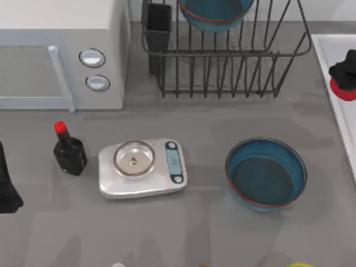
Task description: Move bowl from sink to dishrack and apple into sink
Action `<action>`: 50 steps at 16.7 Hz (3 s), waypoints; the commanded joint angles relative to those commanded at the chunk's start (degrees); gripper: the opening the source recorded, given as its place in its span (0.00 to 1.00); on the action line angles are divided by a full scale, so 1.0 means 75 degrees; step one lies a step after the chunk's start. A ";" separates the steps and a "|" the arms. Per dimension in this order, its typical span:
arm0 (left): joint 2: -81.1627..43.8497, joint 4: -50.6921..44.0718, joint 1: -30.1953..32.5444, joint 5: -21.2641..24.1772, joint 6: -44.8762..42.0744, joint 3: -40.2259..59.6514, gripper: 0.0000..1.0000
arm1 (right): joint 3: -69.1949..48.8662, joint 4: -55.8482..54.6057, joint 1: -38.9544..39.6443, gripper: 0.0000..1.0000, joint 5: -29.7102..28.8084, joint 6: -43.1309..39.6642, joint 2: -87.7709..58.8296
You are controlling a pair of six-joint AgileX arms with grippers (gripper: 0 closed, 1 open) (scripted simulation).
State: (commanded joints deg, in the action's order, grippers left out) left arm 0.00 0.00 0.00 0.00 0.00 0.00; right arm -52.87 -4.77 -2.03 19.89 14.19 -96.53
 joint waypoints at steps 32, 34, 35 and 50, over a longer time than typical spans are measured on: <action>0.0000 0.0000 0.0000 0.0000 0.0000 0.0000 1.00 | 0.3094 -1.1514 -0.3795 0.00 0.1153 -0.1764 -0.3028; 0.0000 0.0000 0.0000 0.0000 0.0000 0.0000 1.00 | 0.3221 -1.2192 -0.3775 0.00 0.1129 -0.1774 -0.3665; 0.0000 0.0000 0.0000 0.0000 0.0000 0.0000 1.00 | 0.3267 -1.2413 -0.3768 0.00 0.1119 -0.1778 -0.3875; 0.0000 0.0000 0.0000 0.0000 0.0000 0.0000 1.00 | 0.3310 -1.2613 -0.3763 0.68 0.1109 -0.1781 -0.4062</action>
State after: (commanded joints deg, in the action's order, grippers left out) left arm 0.00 0.00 0.00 0.00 0.00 0.00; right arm -28.04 -99.37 -30.25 28.21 0.83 -127.00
